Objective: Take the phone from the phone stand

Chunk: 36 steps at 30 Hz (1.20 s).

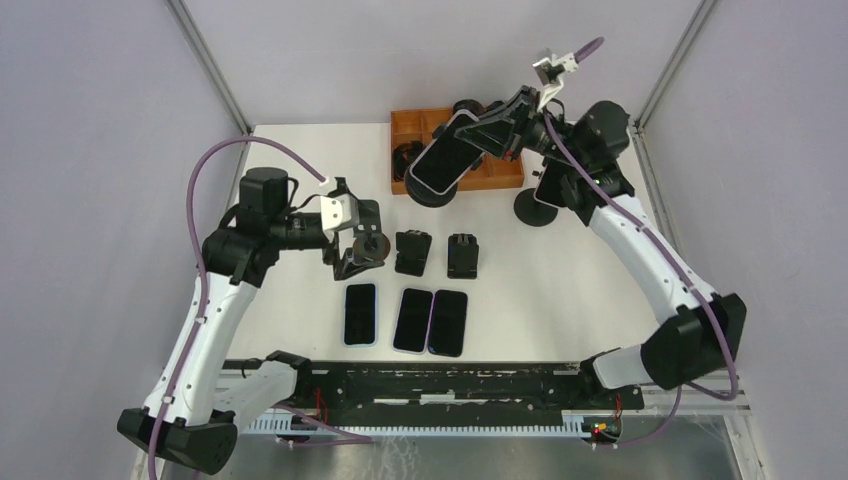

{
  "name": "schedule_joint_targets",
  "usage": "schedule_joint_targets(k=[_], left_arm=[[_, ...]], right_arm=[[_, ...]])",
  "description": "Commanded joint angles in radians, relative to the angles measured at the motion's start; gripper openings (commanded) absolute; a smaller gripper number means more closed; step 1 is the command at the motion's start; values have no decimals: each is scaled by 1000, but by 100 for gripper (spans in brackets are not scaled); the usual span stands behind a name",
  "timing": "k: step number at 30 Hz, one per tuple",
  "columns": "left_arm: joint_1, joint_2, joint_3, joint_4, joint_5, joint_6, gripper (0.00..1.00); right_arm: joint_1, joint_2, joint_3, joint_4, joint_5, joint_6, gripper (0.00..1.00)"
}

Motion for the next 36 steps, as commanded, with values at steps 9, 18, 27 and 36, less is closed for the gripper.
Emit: schedule_joint_targets(k=[9,18,27,36], left_arm=[[-12,53,123,203,158,-178,100],[-83,20,32,204,218,-258,99],[-89,11,20,171,236,-239,98],[-91,-21,63,-155,208,117,100]], right_arm=[[126,-269,-270,512,70,401,0],[315,-239,-234,510,143,398,0],[447,-183,-242,584,178,423,0],[471,-221,-194,393,156,312,0]])
